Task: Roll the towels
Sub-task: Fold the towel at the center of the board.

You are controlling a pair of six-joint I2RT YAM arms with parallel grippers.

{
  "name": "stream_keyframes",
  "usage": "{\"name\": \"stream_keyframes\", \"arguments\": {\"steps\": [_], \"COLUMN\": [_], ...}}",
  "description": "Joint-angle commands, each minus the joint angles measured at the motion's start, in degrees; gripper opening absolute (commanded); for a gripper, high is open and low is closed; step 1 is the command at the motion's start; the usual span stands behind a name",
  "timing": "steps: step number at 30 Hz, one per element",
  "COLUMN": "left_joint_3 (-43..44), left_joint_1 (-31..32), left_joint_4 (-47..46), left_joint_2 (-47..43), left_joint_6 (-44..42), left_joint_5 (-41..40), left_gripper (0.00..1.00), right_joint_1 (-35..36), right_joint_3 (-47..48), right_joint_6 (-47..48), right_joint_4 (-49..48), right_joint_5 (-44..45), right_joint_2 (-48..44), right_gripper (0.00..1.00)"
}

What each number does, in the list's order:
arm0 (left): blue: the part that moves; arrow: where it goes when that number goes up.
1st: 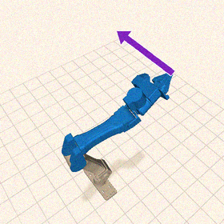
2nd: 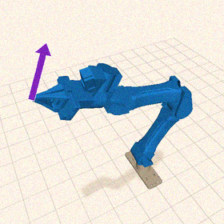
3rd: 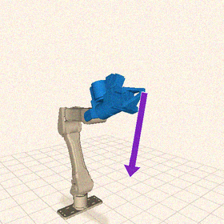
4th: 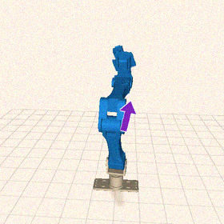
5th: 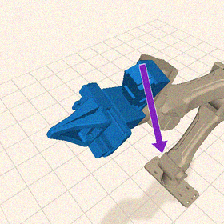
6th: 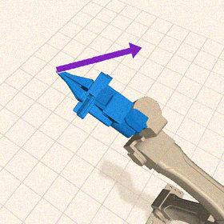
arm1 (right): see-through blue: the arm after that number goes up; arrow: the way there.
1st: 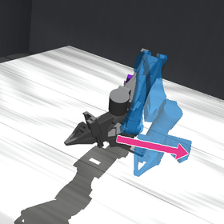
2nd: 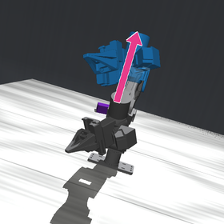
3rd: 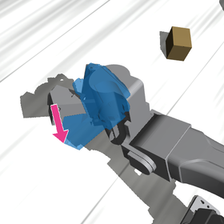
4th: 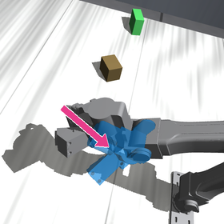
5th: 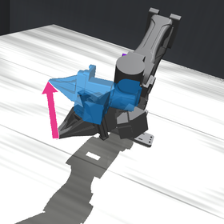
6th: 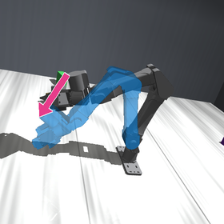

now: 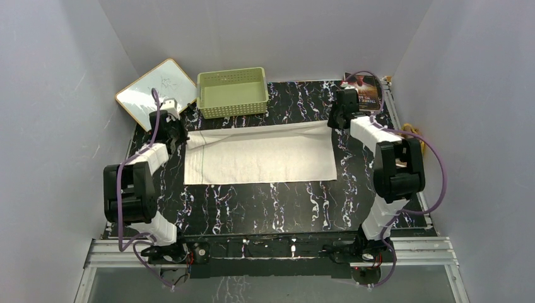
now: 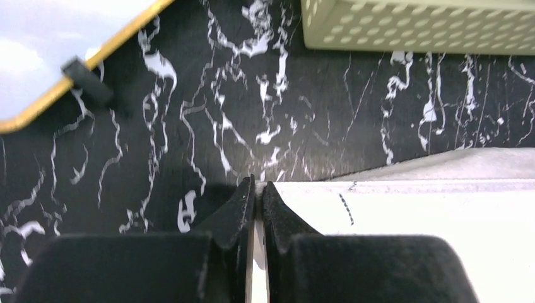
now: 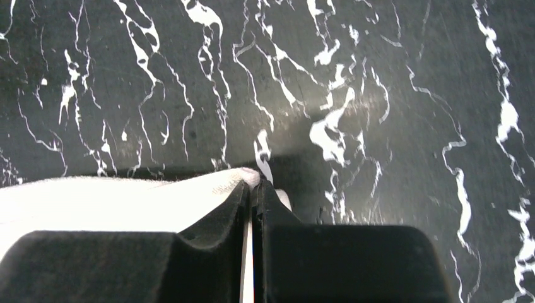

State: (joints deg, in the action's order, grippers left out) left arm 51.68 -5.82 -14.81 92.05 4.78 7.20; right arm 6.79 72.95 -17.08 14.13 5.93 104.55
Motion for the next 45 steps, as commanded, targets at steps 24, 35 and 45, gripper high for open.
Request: {"name": "stream_keyframes", "arguments": {"steps": [24, 35, 45], "left_joint_3": [-16.3, -17.7, -7.0], "left_joint_1": [0.3, 0.4, 0.4], "left_joint_4": [15.3, 20.2, 24.3], "left_joint_2": [-23.9, -29.7, -18.3], "left_joint_6": [11.1, 15.0, 15.1], "left_joint_5": [-5.5, -11.3, -10.5], "left_gripper": [0.0, 0.49, 0.74], "right_joint_1": [1.7, 1.7, 1.7], "right_joint_3": [-24.6, -33.1, -34.0], "right_joint_6": [-1.2, -1.2, -1.2], "right_joint_4": [-5.9, -5.9, -5.9], "right_joint_5": [3.6, 3.6, 3.6], "right_joint_2": [-26.4, -38.9, -45.6], "right_gripper": [0.0, 0.0, 0.0]}}
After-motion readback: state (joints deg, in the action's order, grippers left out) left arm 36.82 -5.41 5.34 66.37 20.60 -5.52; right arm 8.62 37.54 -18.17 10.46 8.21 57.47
